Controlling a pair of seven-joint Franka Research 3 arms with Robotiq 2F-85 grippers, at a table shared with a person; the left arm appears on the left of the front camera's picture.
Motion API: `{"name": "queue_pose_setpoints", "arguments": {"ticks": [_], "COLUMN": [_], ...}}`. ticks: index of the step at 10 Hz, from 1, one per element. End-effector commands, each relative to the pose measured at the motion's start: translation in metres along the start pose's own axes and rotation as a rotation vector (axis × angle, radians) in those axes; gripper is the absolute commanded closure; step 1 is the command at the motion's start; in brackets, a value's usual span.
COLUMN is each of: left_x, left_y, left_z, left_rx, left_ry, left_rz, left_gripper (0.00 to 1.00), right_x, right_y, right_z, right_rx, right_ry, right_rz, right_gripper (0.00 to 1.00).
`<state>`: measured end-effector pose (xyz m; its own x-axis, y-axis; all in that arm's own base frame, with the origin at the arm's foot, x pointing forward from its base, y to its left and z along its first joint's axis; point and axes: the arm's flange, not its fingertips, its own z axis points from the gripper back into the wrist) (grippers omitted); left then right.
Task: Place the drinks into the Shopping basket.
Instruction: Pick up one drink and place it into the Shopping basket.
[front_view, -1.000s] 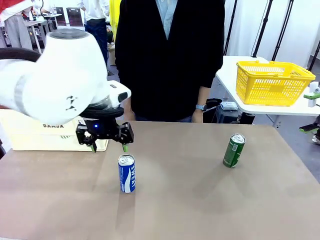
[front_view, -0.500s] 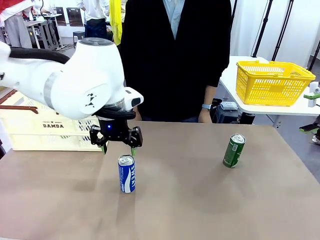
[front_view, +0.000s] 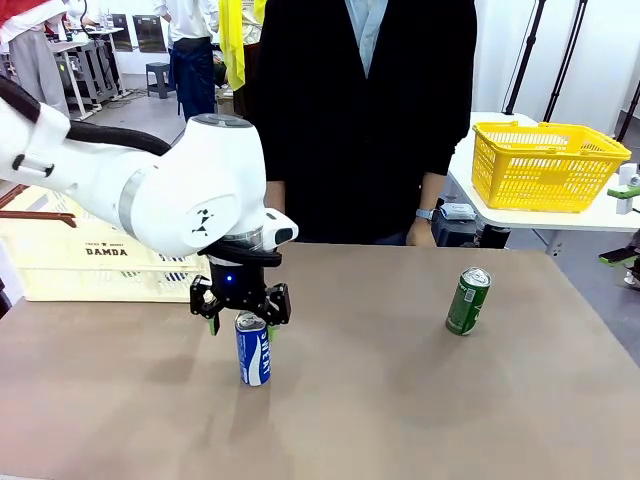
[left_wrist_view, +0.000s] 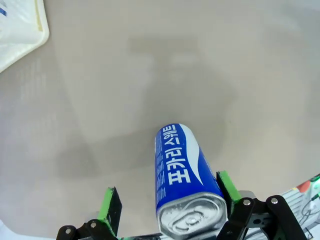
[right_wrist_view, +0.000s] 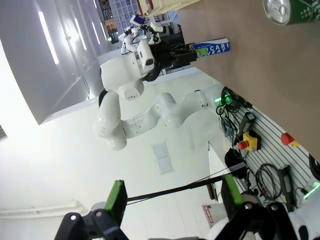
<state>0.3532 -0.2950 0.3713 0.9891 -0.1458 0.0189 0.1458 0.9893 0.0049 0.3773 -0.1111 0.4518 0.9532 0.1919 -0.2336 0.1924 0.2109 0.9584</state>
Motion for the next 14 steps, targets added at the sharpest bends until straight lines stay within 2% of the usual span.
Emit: {"name": "queue_pose_setpoints", "arguments": {"ticks": [1,5,6,7,8,14], "left_x": [0.0098,0.0146,0.015,0.0147,0.0137,0.0074], "left_y": [-0.0058,-0.0061,-0.0058,-0.0059,-0.0057,-0.0082], "left_z": [-0.0038,-0.0085,-0.0093,-0.0097,-0.0095,-0.0097], "left_rx": [0.007,-0.041,-0.037,-0.029,-0.031,-0.024], "left_ry": [0.026,0.015,0.021,0.024,0.028,0.06], "left_rz": [0.0,-0.018,-0.014,-0.016,-0.025,-0.069], "left_gripper": [0.0,0.0,0.5,0.85,1.0,1.0], "right_x": [-0.0025,-0.0025,-0.0025,-0.0025,-0.0025,-0.0025], "right_y": [0.0044,0.0044,0.0044,0.0044,0.0044,0.0044], "right_z": [0.0007,0.0007,0.0007,0.0007,0.0007,0.0007], "right_rx": [-0.005,-0.005,-0.005,-0.005,-0.005,-0.005], "right_ry": [0.01,0.01,0.01,0.01,0.01,0.01], "right_rz": [-0.018,-0.018,-0.018,-0.018,-0.018,-0.018], "right_gripper": [0.0,0.0,0.0,0.0,0.0,0.0]}}
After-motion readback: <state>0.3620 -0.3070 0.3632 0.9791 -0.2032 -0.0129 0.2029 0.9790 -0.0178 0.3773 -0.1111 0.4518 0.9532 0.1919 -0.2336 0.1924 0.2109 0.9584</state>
